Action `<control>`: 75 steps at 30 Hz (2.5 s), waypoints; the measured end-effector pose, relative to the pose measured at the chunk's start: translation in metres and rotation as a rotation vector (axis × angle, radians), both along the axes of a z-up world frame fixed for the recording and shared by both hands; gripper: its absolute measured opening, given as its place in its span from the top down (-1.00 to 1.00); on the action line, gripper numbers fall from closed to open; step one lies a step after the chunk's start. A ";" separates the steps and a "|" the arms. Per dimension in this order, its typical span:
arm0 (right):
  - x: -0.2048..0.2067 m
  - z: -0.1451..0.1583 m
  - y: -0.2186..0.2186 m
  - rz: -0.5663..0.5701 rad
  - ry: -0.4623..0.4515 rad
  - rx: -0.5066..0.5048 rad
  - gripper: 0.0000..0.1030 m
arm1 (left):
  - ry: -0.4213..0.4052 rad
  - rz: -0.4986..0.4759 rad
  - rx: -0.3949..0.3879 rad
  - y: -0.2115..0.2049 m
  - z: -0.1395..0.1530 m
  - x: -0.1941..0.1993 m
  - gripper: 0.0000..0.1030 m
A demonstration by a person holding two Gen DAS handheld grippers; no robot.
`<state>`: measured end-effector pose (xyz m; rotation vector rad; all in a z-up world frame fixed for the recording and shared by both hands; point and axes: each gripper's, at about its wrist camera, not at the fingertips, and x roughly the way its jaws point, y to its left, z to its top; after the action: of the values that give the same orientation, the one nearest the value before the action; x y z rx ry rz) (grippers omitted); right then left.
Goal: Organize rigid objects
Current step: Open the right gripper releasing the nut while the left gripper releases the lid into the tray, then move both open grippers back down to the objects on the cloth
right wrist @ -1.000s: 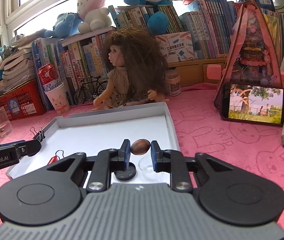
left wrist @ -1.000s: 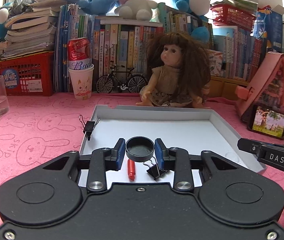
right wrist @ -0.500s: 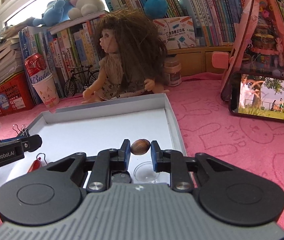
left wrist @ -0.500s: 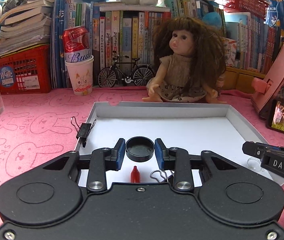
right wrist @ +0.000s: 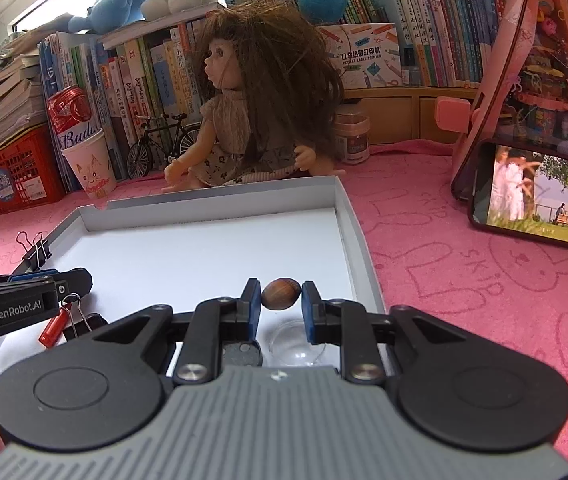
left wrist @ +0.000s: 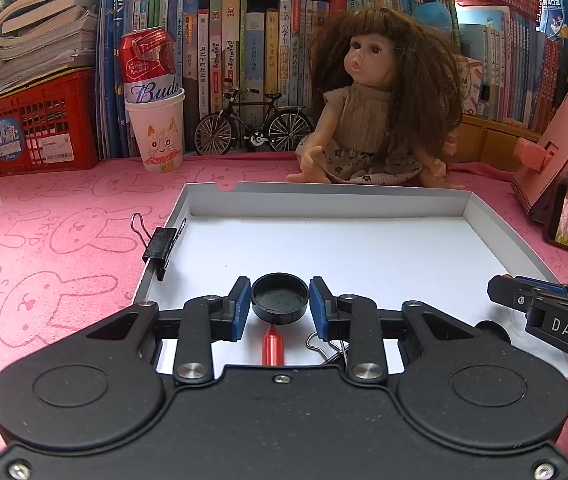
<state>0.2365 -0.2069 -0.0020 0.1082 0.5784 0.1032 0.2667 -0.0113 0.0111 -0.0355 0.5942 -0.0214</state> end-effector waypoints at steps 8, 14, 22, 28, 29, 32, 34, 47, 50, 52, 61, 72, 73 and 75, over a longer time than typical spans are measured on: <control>0.002 0.000 0.004 0.011 0.012 -0.024 0.48 | 0.000 -0.007 0.011 -0.001 -0.001 -0.001 0.41; 0.000 0.001 0.004 0.011 0.009 -0.015 0.05 | -0.009 -0.013 0.021 -0.004 0.002 -0.004 0.32; -0.012 0.014 0.004 0.027 -0.022 -0.032 -0.34 | -0.068 -0.020 0.019 0.001 0.017 -0.024 -0.25; -0.027 0.023 0.004 0.046 -0.046 -0.048 -0.61 | -0.075 -0.040 -0.007 0.005 0.027 -0.041 -0.43; -0.030 0.024 0.004 0.051 -0.050 -0.050 -0.64 | -0.077 -0.046 -0.011 0.005 0.028 -0.045 -0.44; -0.040 0.027 0.004 0.067 -0.060 -0.054 -0.69 | -0.087 -0.057 -0.014 0.003 0.031 -0.058 -0.47; -0.047 0.029 0.004 0.077 -0.066 -0.057 -0.70 | -0.091 -0.071 -0.018 0.001 0.032 -0.066 -0.49; -0.092 0.038 -0.004 0.114 -0.105 -0.078 -0.80 | -0.104 -0.139 -0.038 0.001 0.037 -0.117 -0.51; -0.102 0.038 -0.005 0.120 -0.111 -0.062 -0.83 | -0.105 -0.145 -0.049 0.002 0.037 -0.130 -0.51; -0.109 0.038 -0.006 0.126 -0.119 -0.054 -0.86 | -0.111 -0.150 -0.050 0.002 0.036 -0.139 -0.51; -0.135 0.034 -0.004 0.140 -0.133 -0.060 -0.90 | -0.129 -0.161 -0.041 0.001 0.030 -0.174 -0.51; -0.162 0.025 -0.006 0.145 -0.147 -0.073 -0.97 | -0.139 -0.201 -0.017 -0.002 0.017 -0.210 -0.52; -0.165 0.024 -0.006 0.147 -0.147 -0.072 -0.97 | -0.141 -0.207 -0.011 -0.002 0.015 -0.213 -0.52; -0.169 0.021 -0.006 0.152 -0.147 -0.076 -0.97 | -0.137 -0.218 -0.003 -0.004 0.011 -0.218 -0.52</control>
<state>0.0674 -0.2124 0.0194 -0.0174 0.4429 0.2346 0.0488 -0.0149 0.0224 0.0283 0.4583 -0.2348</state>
